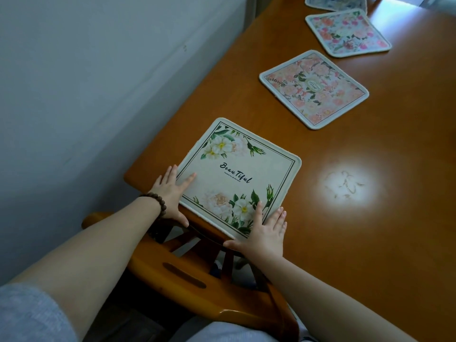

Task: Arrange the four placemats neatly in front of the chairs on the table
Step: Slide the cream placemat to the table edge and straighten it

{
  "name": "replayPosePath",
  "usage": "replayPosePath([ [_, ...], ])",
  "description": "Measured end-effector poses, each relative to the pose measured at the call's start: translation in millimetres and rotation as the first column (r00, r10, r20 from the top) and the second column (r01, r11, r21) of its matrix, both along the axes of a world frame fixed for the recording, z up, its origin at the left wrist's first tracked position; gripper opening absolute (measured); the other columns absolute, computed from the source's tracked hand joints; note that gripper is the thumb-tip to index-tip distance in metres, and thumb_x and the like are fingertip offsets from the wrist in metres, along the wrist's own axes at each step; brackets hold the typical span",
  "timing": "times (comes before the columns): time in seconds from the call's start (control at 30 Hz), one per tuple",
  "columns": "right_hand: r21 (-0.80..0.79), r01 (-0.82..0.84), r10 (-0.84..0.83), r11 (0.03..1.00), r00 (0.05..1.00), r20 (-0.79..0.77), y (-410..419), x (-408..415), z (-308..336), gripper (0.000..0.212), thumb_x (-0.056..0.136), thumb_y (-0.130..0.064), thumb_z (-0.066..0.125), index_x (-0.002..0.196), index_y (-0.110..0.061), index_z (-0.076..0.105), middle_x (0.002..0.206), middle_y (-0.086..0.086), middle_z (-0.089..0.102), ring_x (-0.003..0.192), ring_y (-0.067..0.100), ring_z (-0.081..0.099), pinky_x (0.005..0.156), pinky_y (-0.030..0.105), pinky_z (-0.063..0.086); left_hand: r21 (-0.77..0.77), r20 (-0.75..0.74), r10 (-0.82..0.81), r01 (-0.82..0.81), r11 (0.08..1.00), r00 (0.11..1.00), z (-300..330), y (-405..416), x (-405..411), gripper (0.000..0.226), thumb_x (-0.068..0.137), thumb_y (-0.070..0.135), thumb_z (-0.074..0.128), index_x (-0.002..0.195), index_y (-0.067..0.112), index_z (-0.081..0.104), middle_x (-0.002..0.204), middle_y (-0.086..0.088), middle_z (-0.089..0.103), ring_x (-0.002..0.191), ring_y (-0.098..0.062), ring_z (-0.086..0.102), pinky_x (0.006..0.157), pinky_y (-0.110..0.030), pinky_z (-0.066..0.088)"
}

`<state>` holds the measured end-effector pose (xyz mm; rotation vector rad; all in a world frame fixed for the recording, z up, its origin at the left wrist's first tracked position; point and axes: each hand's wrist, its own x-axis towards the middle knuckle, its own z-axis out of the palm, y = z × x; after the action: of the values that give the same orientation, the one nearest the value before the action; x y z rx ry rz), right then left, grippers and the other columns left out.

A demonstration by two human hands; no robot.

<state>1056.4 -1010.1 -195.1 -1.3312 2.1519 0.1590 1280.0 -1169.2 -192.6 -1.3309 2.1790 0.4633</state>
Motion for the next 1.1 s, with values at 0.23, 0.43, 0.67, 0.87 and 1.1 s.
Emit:
replayPosePath([
  [0.23,-0.015,-0.056,0.056,0.998,0.998,-0.04,10,6,-1,0.125,0.072,-0.067,0.065,0.146,-0.024,-0.026,0.146,0.031,-0.032,0.135,0.043,-0.031,0.109,0.048,-0.017,-0.081,-0.074,0.084,-0.09,0.993,0.994,-3,15,-1,0.125,0.061,0.061,0.079,0.15,0.036,-0.006,0.155,-0.023,-0.014,0.143,-0.035,-0.014,0.115,-0.047,0.007],
  [0.43,-0.043,-0.054,0.051,0.998,0.996,-0.068,10,3,-2,0.122,0.071,-0.069,0.064,0.147,-0.027,-0.023,0.148,0.029,-0.03,0.136,0.041,-0.031,0.108,0.048,-0.019,-0.089,-0.109,0.11,-0.12,0.989,0.988,3,15,-2,0.122,0.057,0.059,0.082,0.15,0.036,0.006,0.156,-0.022,-0.004,0.144,-0.036,-0.006,0.114,-0.048,0.014],
  [0.67,-0.066,-0.06,0.055,0.996,0.996,-0.07,15,-1,-4,0.123,0.071,-0.069,0.065,0.148,-0.027,-0.022,0.149,0.029,-0.029,0.138,0.04,-0.029,0.113,0.048,-0.014,-0.07,-0.168,0.122,-0.135,0.988,0.978,4,21,-2,0.113,0.063,0.056,0.081,0.15,0.035,0.011,0.157,-0.019,-0.007,0.145,-0.033,-0.007,0.115,-0.046,0.01],
  [0.87,-0.064,-0.041,0.036,0.997,0.997,-0.071,15,-7,2,0.125,0.064,-0.085,0.05,0.147,-0.026,-0.023,0.15,0.027,-0.029,0.138,0.039,-0.028,0.11,0.047,-0.016,-0.068,0.016,0.058,-0.057,0.996,0.998,11,21,-12,0.127,0.055,0.078,0.068,0.149,0.039,-0.008,0.156,-0.017,-0.02,0.141,-0.036,-0.021,0.113,-0.055,-0.002],
  [1.1,-0.176,0.062,-0.072,0.982,0.996,-0.05,-2,-48,17,0.101,0.081,-0.078,0.036,0.149,-0.026,-0.018,0.153,0.019,-0.026,0.142,0.033,-0.022,0.116,0.047,-0.009,-0.163,-0.168,0.055,-0.083,0.983,0.984,31,28,-71,0.098,0.077,0.079,0.039,0.151,0.031,-0.005,0.16,-0.009,-0.005,0.146,-0.027,-0.004,0.116,-0.05,0.004],
])
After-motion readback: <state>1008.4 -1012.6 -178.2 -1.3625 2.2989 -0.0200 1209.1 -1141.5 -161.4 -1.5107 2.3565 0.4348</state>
